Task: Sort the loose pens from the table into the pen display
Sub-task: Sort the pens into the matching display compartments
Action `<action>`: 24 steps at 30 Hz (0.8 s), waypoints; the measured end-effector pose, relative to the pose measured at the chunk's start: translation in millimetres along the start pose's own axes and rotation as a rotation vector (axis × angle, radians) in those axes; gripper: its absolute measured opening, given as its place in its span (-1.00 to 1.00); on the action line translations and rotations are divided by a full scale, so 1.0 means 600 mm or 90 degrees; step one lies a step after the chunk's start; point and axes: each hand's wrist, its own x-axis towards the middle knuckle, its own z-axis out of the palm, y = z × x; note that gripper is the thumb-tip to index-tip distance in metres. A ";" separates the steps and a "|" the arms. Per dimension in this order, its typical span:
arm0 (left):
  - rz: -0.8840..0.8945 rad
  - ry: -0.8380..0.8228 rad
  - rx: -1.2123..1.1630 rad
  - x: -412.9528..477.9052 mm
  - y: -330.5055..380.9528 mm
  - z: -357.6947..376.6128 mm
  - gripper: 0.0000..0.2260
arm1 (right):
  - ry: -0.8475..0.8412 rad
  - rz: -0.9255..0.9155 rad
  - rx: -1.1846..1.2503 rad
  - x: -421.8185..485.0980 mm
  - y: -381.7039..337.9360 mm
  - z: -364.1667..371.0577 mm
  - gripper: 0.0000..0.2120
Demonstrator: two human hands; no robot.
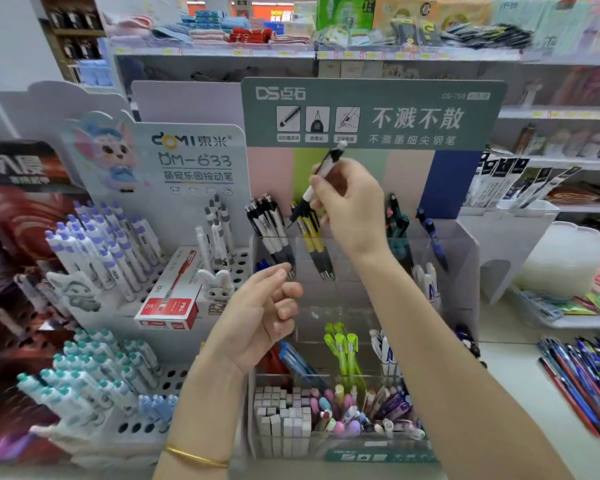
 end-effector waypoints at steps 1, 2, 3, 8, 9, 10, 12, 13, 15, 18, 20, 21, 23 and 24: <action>0.006 0.004 -0.001 -0.002 0.004 -0.002 -0.75 | -0.020 -0.018 -0.055 0.009 0.001 0.014 -0.96; 0.011 0.009 0.001 -0.004 0.008 -0.005 -0.75 | -0.049 -0.023 -0.117 0.015 0.005 0.028 -0.93; 0.014 0.014 0.006 -0.005 0.010 -0.007 -0.75 | -0.079 -0.021 -0.186 0.017 0.010 0.041 -0.88; 0.017 0.018 0.055 -0.015 0.014 -0.017 -0.76 | -0.186 -0.015 -0.592 0.011 0.026 0.082 -0.73; 0.016 0.017 0.061 -0.016 0.014 -0.019 -0.76 | -0.202 -0.006 -0.623 0.012 0.027 0.085 -0.70; 0.015 0.014 0.066 -0.017 0.014 -0.020 -0.76 | -0.214 0.006 -0.634 0.012 0.027 0.085 -0.65; 0.014 0.009 0.078 -0.017 0.013 -0.018 -0.76 | -0.213 0.025 -0.592 0.009 0.026 0.076 -0.62; 0.015 0.005 0.087 -0.016 0.011 -0.016 -0.77 | -0.186 0.023 -0.549 0.005 0.027 0.065 -0.64; 0.016 -0.008 0.112 -0.013 0.006 -0.007 -0.78 | -0.118 0.019 -0.444 -0.012 0.030 0.031 -0.68; 0.009 -0.058 0.161 -0.002 -0.015 0.022 -0.79 | -0.052 0.010 -0.304 -0.059 0.037 -0.046 -0.82; -0.017 -0.107 0.188 0.009 -0.045 0.056 -0.80 | -0.021 0.036 -0.271 -0.100 0.051 -0.111 -0.89; -0.037 -0.133 0.196 0.015 -0.064 0.078 -0.81 | -0.005 0.065 -0.262 -0.120 0.063 -0.147 -0.90; -0.084 -0.185 0.209 0.029 -0.115 0.130 -0.82 | 0.040 0.149 -0.242 -0.164 0.096 -0.224 -0.92; -0.113 -0.210 0.214 0.036 -0.145 0.159 -0.82 | 0.069 0.196 -0.240 -0.185 0.118 -0.266 -0.91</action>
